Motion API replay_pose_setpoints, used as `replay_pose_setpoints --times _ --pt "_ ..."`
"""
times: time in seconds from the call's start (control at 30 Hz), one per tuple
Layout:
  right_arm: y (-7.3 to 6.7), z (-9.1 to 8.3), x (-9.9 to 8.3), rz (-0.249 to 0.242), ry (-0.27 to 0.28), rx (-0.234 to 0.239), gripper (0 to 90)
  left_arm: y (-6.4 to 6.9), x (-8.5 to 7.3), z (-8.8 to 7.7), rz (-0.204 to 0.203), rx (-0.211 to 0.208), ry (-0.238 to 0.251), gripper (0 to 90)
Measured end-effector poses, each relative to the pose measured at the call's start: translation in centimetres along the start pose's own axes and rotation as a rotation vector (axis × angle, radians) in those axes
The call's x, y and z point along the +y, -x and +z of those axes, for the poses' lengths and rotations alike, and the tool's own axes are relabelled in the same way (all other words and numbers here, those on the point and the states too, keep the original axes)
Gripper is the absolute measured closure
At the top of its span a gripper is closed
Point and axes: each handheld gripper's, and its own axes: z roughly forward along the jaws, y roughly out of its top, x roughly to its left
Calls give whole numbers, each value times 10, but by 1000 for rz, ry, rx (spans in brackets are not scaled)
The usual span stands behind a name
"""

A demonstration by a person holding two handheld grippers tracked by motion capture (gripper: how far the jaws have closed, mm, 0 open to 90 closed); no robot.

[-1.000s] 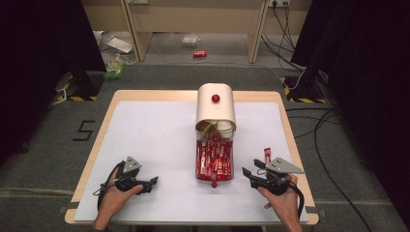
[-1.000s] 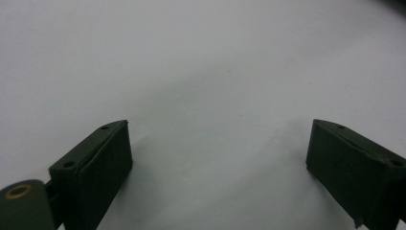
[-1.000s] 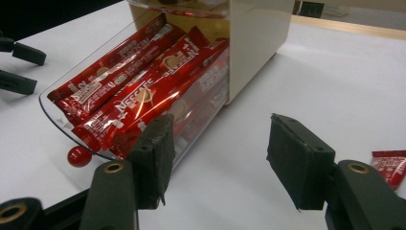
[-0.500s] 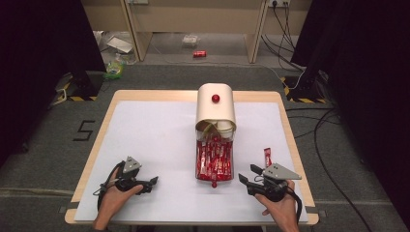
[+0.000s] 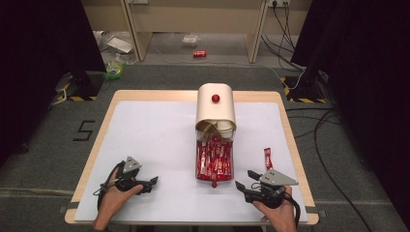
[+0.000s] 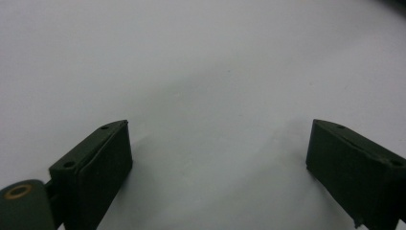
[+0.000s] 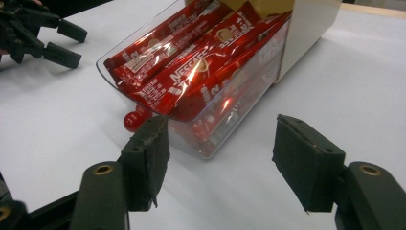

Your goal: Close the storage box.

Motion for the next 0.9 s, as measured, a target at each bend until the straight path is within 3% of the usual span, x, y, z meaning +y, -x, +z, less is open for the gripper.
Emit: replay_pose_setpoints --times 0.17,0.3,0.67,0.9 --pt "-5 6 -2 -14 -19 16 361 0 0 0 3 0 -2 78" --pt "-7 9 -3 -40 -23 1 361 0 0 0 3 1 -2 78" --pt "-7 15 -5 -36 -33 -8 361 0 0 0 4 1 -3 77" --pt "-11 23 -4 -62 -52 -14 365 0 0 0 4 1 -3 77"
